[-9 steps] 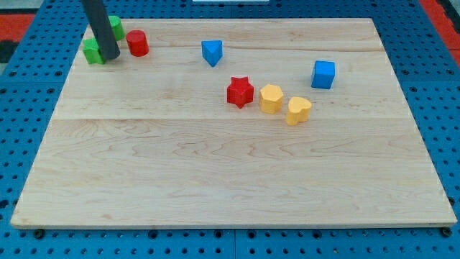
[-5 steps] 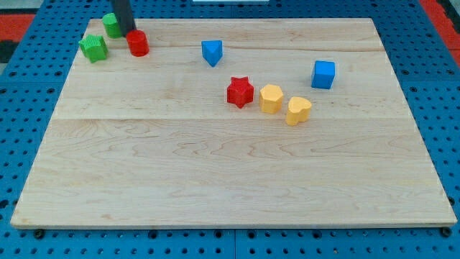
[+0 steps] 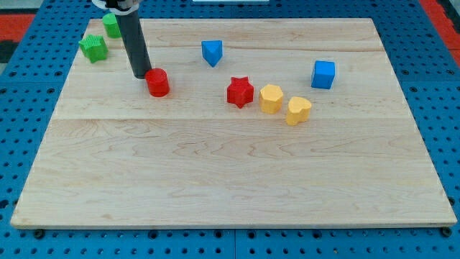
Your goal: Place the red circle parallel to the bottom of the blue triangle
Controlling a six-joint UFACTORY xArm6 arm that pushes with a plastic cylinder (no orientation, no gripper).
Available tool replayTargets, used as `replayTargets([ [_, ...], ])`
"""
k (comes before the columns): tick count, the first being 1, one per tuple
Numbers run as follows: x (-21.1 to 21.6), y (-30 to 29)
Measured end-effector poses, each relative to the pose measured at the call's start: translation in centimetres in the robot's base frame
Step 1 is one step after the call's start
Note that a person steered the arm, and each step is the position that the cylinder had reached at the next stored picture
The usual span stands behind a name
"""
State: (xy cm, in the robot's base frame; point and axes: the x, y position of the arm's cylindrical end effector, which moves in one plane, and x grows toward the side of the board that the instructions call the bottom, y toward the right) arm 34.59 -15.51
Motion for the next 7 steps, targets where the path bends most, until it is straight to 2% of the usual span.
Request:
replayTargets([
  [2, 2.2, 0.2],
  [4, 2.9, 9.0],
  [5, 2.9, 11.2],
  [7, -1.9, 14.8],
])
